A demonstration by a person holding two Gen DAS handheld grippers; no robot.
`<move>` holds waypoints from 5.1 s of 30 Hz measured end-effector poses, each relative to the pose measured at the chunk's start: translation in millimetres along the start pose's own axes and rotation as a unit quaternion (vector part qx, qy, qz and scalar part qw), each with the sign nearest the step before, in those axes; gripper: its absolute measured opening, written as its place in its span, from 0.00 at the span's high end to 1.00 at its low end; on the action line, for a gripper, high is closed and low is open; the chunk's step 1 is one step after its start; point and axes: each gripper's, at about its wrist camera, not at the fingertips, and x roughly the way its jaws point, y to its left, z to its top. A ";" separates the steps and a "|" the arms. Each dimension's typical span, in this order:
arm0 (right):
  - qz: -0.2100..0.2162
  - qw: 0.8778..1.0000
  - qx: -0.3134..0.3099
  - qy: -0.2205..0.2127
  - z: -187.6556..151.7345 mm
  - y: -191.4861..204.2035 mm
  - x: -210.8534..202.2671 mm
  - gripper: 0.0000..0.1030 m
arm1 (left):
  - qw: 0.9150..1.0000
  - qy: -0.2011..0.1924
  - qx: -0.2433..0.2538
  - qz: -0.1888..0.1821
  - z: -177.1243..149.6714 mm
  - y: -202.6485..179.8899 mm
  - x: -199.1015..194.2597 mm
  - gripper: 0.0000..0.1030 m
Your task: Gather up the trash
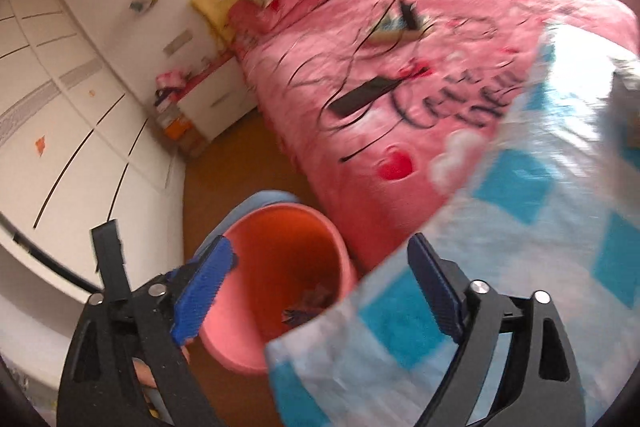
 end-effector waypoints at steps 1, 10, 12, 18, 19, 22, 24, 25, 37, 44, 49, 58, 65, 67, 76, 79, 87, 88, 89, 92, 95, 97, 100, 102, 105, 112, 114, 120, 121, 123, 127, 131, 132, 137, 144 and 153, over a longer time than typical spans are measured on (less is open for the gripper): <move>-0.003 1.000 0.003 -0.006 -2.6 -3.5 -6.9 0.13 | 1.000 -0.009 0.006 -0.005 1.1 -3.6 -2.5 0.16; -0.035 0.997 0.006 -0.075 -32.8 -34.0 -64.0 0.06 | 0.997 -0.047 0.063 -0.029 3.8 -48.2 -19.9 0.16; -0.042 0.995 0.004 -0.088 -38.6 -38.9 -75.0 0.05 | 0.996 -0.037 0.081 -0.008 4.8 -63.1 -19.4 0.16; -0.037 0.994 0.015 -0.099 -48.2 -59.6 -97.7 0.05 | 0.994 0.008 0.105 -0.020 1.6 -100.8 -14.6 0.16; -0.038 0.994 0.017 -0.100 -49.3 -63.4 -100.9 0.05 | 0.994 0.009 0.109 -0.022 -0.3 -105.8 -16.1 0.16; -0.039 0.994 0.020 -0.103 -52.5 -72.6 -111.2 0.05 | 0.991 0.020 0.125 -0.035 -2.5 -128.2 -21.1 0.16; -0.039 0.994 0.021 -0.104 -54.0 -78.8 -119.3 0.05 | 0.990 0.025 0.134 -0.044 -1.6 -142.9 -24.7 0.16; -0.040 0.993 0.020 -0.106 -54.3 -80.6 -122.2 0.05 | 0.989 0.028 0.137 -0.051 -0.7 -151.5 -25.9 0.16; -0.072 0.986 0.087 -0.126 -56.4 -141.7 -183.5 0.05 | 0.970 0.035 0.200 -0.136 50.2 -311.9 -12.0 0.16; -0.115 0.971 0.154 -0.141 -50.9 -203.9 -243.4 0.05 | 0.958 0.047 0.234 -0.159 83.7 -425.0 39.0 0.16; -0.180 0.951 0.183 -0.170 -28.4 -265.2 -287.0 0.05 | 0.953 0.074 0.247 -0.159 101.2 -493.9 88.3 0.16; -0.179 0.945 0.233 -0.143 20.2 -384.2 -278.8 0.09 | 0.952 0.152 0.240 -0.113 110.6 -537.1 169.8 0.16; -0.183 0.957 0.209 -0.083 42.8 -419.7 -228.0 0.37 | 0.949 0.184 0.239 -0.091 105.8 -534.8 199.7 0.30; -0.181 0.959 0.209 -0.065 44.2 -427.4 -216.3 0.43 | 0.946 0.187 0.253 -0.085 100.3 -536.4 202.5 0.34; -0.163 0.972 0.164 -0.037 40.1 -414.5 -194.6 0.63 | 0.941 0.189 0.250 -0.124 84.2 -529.9 191.8 0.45; -0.161 0.976 0.142 -0.027 35.5 -399.3 -188.9 0.64 | 0.938 0.191 0.254 -0.135 74.4 -525.6 182.8 0.45; -0.137 0.982 0.127 -0.016 12.6 -360.5 -185.1 0.64 | 0.932 0.198 0.258 -0.162 41.9 -508.1 149.5 0.45; -0.133 0.983 0.128 -0.016 8.6 -357.0 -186.5 0.64 | 0.931 0.198 0.259 -0.164 38.8 -505.8 145.8 0.45; -0.129 0.983 0.128 -0.016 5.0 -352.9 -186.5 0.64 | 0.930 0.199 0.259 -0.167 34.7 -502.7 141.4 0.45; -0.116 0.985 0.126 -0.014 -8.7 -338.3 -189.3 0.64 | 0.928 0.203 0.256 -0.176 23.9 -493.2 128.4 0.45; -0.112 0.985 0.130 -0.014 -20.2 -326.5 -192.3 0.64 | 0.925 0.206 0.260 -0.184 12.5 -486.3 114.9 0.45; -0.108 0.984 0.137 -0.016 -28.8 -320.5 -196.0 0.64 | 0.923 0.206 0.265 -0.190 4.7 -482.9 106.2 0.45; -0.109 0.984 0.139 -0.020 -41.7 -307.2 -203.7 0.64 | 0.920 0.209 0.265 -0.198 -5.0 -475.9 95.0 0.45; -0.115 0.984 0.136 -0.021 -47.6 -299.6 -207.3 0.64 | 0.918 0.208 0.269 -0.201 -11.1 -472.7 87.4 0.45; -0.127 0.982 0.139 -0.022 -56.5 -290.1 -213.5 0.63 | 0.916 0.204 0.275 -0.211 -18.8 -468.0 76.3 0.45; -0.153 0.977 0.137 -0.060 -58.2 -266.4 -240.4 0.30 | 0.909 0.168 0.271 -0.269 -3.7 -445.7 42.5 0.45; -0.151 0.977 0.134 -0.075 -58.6 -259.5 -250.7 0.29 | 0.897 0.164 0.285 -0.296 0.0 -440.5 29.3 0.43; -0.132 0.981 0.116 -0.080 -57.5 -234.9 -261.5 0.17 | 0.830 0.131 0.418 -0.344 -7.2 -433.2 -5.3 0.27; -0.133 0.982 0.112 -0.078 -58.3 -231.1 -261.3 0.17 | 0.821 0.130 0.438 -0.343 -10.9 -433.0 -8.1 0.26; -0.138 0.982 0.106 -0.079 -62.5 -221.5 -261.9 0.17 | 0.806 0.131 0.464 -0.343 -17.6 -431.4 -10.2 0.25; -0.145 0.981 0.106 -0.076 -77.0 -211.3 -260.4 0.16 | 0.785 0.134 0.497 -0.345 -26.8 -434.2 -7.2 0.22; -0.154 0.976 0.128 -0.081 -98.8 -209.3 -263.1 0.16 | 0.779 0.144 0.506 -0.341 -24.4 -444.8 7.4 0.21; -0.158 0.975 0.129 -0.086 -105.1 -209.3 -265.1 0.16 | 0.776 0.151 0.507 -0.345 -23.7 -447.3 10.3 0.21; -0.179 0.968 0.148 -0.098 -120.0 -208.1 -267.7 0.16 | 0.769 0.179 0.508 -0.345 -23.7 -461.7 30.3 0.21; -0.144 0.964 0.209 -0.074 -128.1 -227.1 -246.3 0.16 | 0.781 0.194 0.473 -0.358 -24.6 -470.0 44.3 0.20; -0.083 0.948 0.283 -0.120 -122.1 -252.7 -240.5 0.31 | 0.808 0.214 0.405 -0.370 -18.4 -467.1 62.9 0.18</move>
